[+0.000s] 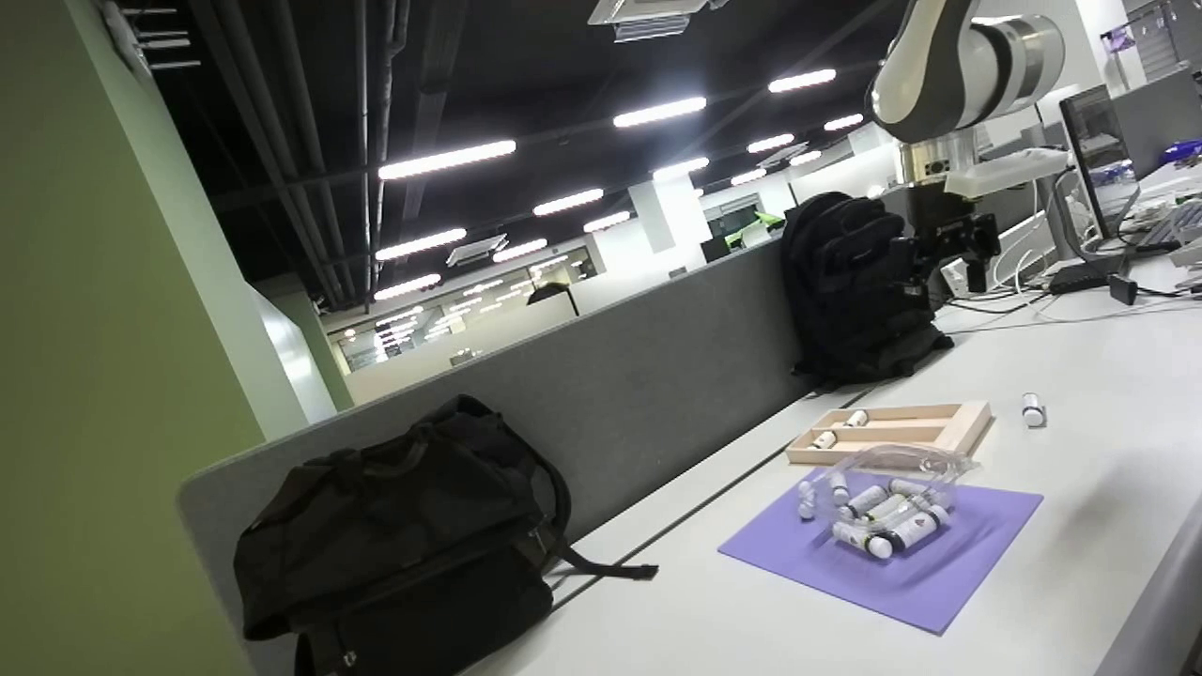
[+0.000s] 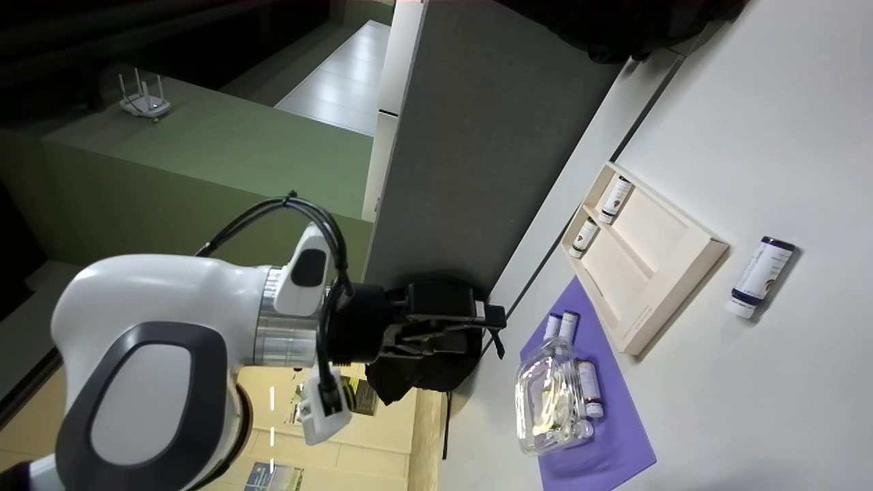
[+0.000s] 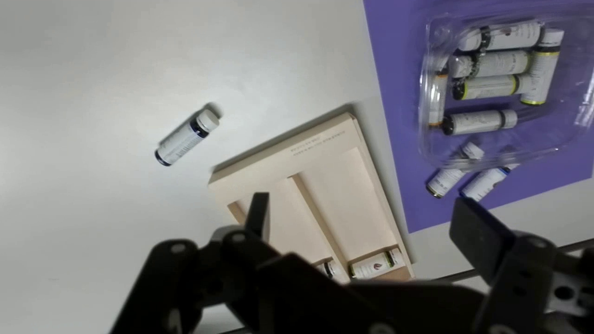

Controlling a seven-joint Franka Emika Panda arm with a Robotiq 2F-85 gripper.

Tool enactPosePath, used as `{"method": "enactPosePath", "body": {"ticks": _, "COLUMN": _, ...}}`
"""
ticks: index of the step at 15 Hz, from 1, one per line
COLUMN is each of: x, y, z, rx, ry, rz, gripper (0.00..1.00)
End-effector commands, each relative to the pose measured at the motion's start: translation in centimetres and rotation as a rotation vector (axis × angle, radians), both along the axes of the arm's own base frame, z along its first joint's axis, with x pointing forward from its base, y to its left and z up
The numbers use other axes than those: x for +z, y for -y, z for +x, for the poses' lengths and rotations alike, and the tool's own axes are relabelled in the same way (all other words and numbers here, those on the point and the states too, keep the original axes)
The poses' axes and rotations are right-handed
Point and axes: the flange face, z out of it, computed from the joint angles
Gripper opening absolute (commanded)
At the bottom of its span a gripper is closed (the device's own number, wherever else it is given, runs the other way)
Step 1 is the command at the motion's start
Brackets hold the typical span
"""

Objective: Open the container

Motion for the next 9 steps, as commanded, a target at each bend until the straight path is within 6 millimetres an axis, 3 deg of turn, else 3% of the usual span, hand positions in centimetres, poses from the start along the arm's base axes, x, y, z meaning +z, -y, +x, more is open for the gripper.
{"method": "enactPosePath", "body": {"ticks": 1, "x": -0.7, "y": 0.9, "z": 5.1, "rx": 0.067, "ry": 0.003, "rz": 0.079, "gripper": 1.0}}
{"method": "enactPosePath", "body": {"ticks": 5, "x": -3.3, "y": 0.4, "z": 9.5, "rx": 0.121, "ry": -0.071, "rz": 0.2, "gripper": 1.0}}
{"method": "enactPosePath", "body": {"ticks": 7, "x": -6.4, "y": -0.7, "z": 9.5, "rx": 0.151, "ry": -0.168, "rz": 0.285, "gripper": 1.0}}
{"method": "enactPosePath", "body": {"ticks": 9, "x": -9.5, "y": -2.4, "z": 8.2, "rx": 0.191, "ry": -0.269, "rz": 0.355, "gripper": 1.0}}
